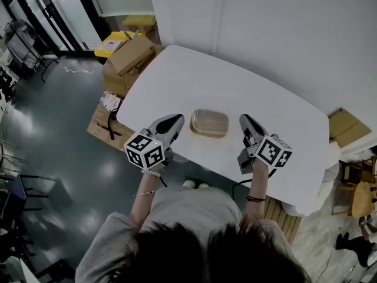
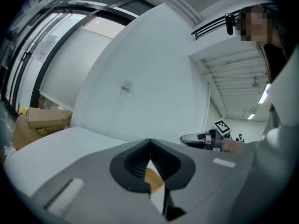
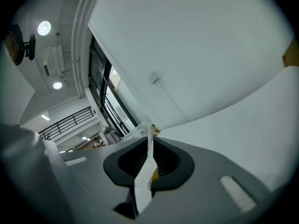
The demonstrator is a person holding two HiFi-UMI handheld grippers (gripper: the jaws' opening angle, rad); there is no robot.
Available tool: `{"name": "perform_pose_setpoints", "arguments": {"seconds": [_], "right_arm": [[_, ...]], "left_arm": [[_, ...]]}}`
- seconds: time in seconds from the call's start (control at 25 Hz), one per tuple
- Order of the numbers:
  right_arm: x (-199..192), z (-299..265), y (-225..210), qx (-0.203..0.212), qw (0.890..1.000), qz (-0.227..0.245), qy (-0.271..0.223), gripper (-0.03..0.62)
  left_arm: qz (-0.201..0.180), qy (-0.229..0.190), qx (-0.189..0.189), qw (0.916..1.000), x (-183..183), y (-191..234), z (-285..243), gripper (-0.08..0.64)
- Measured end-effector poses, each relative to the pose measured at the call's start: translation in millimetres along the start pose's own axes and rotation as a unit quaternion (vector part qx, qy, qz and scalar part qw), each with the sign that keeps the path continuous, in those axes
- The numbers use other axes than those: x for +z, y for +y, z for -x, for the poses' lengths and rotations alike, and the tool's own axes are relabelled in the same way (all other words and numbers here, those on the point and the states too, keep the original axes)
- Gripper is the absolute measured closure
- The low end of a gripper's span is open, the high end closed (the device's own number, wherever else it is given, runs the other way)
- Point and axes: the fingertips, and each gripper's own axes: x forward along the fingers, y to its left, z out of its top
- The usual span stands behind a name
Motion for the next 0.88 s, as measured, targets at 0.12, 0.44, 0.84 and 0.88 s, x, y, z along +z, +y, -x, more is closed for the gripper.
{"name": "perform_pose_setpoints", "arguments": {"seconds": [0.12, 0.44, 0.84, 0.88], "right_arm": [[4.4, 3.3, 4.1, 0.007, 1.000, 0.001, -0.006, 0.543], [9.8, 7.5, 12.0, 0.016, 1.000, 0.001, -0.014, 0.543], [8.6, 8.9, 17.2, 0.018, 1.000, 0.008, -0.011, 0.546], [8.3, 8.7, 17.4, 0.018, 1.000, 0.008, -0.010, 0.546]], "left_arm": [[0.000, -0.004, -0.001, 1.0000, 3.6, -2.3, 0.6, 0.566], [-0.001, -0.019, -0.001, 0.9998, 12.7, -6.1, 5.5, 0.566], [-0.003, -0.021, -0.001, 0.9998, 14.6, -6.3, 6.9, 0.566], [-0.003, -0.021, -0.002, 0.9998, 14.8, -6.3, 6.6, 0.566]]}}
